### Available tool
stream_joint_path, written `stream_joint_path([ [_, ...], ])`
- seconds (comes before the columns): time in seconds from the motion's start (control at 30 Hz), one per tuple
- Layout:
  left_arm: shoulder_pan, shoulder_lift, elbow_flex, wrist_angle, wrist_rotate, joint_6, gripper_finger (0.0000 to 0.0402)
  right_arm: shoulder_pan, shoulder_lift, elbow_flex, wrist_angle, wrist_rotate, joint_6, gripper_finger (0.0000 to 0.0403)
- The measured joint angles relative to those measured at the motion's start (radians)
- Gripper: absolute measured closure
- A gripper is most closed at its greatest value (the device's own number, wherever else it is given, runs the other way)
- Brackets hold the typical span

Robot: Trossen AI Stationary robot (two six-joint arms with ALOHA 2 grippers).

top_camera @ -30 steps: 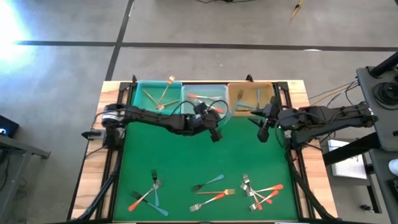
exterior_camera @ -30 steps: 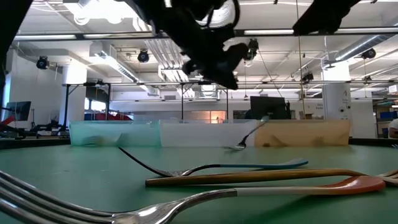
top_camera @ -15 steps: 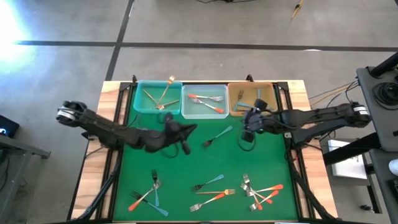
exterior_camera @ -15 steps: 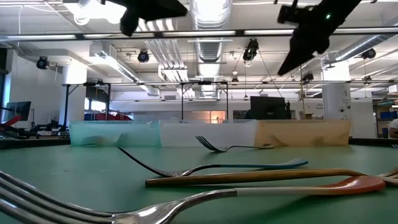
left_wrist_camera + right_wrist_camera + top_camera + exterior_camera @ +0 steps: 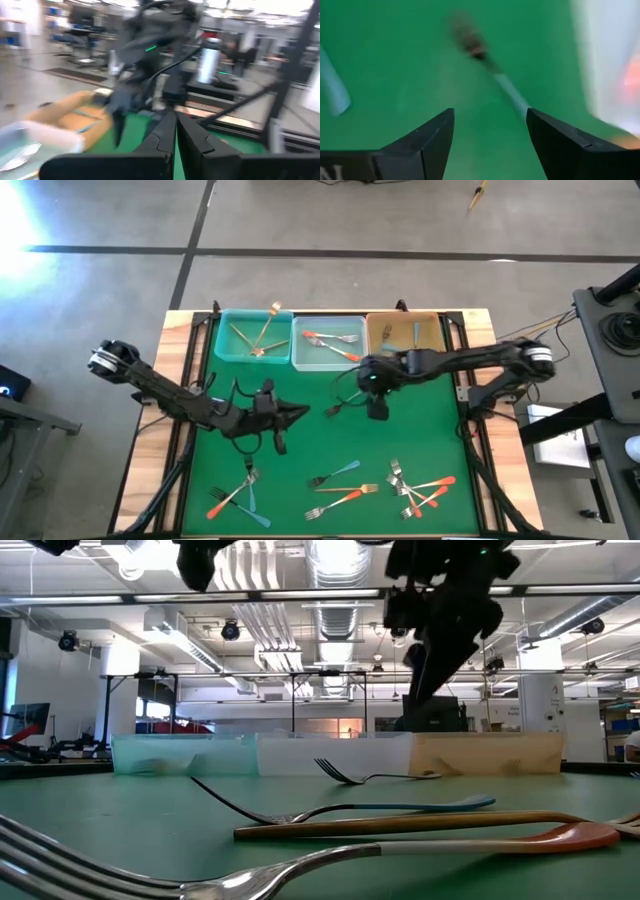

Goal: Sort silverware by color (type)
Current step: Put the blue fork into the orange bin

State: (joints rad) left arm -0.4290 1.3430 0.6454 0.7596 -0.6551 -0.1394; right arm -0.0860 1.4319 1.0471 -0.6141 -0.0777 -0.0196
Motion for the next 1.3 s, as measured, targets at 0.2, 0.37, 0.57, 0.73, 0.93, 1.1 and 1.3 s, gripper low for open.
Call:
stream_joint_path([
  [0.2, -0.005, 0.000, 0.030, -0.020, 0.264, 0.054, 0.0401, -0.002, 0.230, 0.134, -0.133, -0.024, -0.316, 0.0174],
  [0.37, -0.013, 0.000, 0.048, -0.041, 0.327, 0.054, 0.0401, -0.019, 0.394, 0.232, -0.200, -0.026, -0.410, 0.0189],
  [0.57, -0.035, -0.005, 0.048, -0.090, 0.326, 0.053, 0.0401, -0.046, 0.476, 0.322, -0.246, -0.025, -0.405, 0.0204],
  [0.73, -0.052, -0.011, 0.048, -0.142, 0.325, 0.040, 0.0401, -0.053, 0.446, 0.339, -0.241, -0.024, -0.400, 0.0215],
  [0.93, -0.055, -0.014, 0.048, -0.143, 0.324, 0.034, 0.0401, -0.052, 0.426, 0.335, -0.156, -0.026, -0.410, 0.0218],
  [1.1, -0.055, -0.016, 0.048, -0.143, 0.323, 0.011, 0.0402, -0.052, 0.464, 0.320, -0.098, -0.028, -0.445, 0.0218],
  [1.3, -0.062, -0.025, 0.048, -0.144, 0.322, -0.004, 0.0402, -0.060, 0.499, 0.320, -0.080, -0.029, -0.447, 0.0224],
])
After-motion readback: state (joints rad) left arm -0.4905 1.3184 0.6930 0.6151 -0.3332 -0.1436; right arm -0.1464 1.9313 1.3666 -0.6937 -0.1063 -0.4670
